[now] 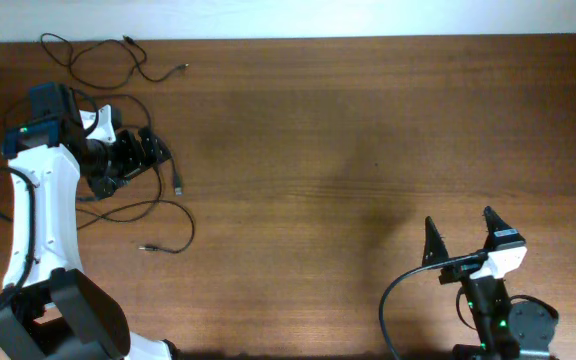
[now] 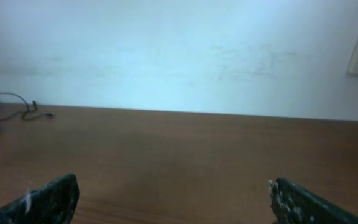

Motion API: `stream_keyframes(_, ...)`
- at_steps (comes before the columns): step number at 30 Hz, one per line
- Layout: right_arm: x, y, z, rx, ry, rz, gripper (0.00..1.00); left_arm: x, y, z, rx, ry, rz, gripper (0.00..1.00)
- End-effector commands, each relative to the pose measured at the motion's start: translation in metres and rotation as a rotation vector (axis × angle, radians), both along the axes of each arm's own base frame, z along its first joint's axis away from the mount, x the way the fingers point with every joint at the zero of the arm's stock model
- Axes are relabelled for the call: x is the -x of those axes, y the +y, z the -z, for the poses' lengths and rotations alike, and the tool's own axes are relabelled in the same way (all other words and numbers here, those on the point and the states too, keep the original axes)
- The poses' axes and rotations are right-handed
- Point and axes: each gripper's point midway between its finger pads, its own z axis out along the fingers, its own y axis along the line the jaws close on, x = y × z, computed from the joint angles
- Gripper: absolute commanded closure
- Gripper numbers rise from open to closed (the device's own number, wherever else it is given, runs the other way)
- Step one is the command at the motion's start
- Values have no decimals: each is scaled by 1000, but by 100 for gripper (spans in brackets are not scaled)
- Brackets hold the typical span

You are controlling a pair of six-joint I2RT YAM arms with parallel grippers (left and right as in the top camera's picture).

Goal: Untangle cables

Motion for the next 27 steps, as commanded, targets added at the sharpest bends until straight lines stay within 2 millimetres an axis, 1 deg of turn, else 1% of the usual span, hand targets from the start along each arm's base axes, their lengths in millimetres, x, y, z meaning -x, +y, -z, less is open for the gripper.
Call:
stream_keyframes(1,-3,-7,5,13,-18,50,1,0,2,-2,-12,-8,4,1)
stream_keyframes(6,-8,-11,20,41,-25,76,1,0,2,-2,-12,-7,4,1)
stream_keyframes(11,-9,-14,26,111,-15,91,1,0,2,-2,-12,-7,4,1)
stream_keyframes(13,-9,-17,41,117,44,103,2,0,2,-2,-12,-8,4,1)
stream_keyframes(14,-9,-19,44,114,58,113,1,0,2,-2,-12,-7,4,1)
stream_keyframes(21,-9,-27,46,111,68,162,1,0,2,-2,-12,-8,4,1)
stream_keyframes(25,-9,-28,46,111,70,167,2,0,2,-2,-12,-7,4,1)
stream_keyframes(27,-9,-33,47,75,77,200,1,0,2,-2,-12,-7,4,1)
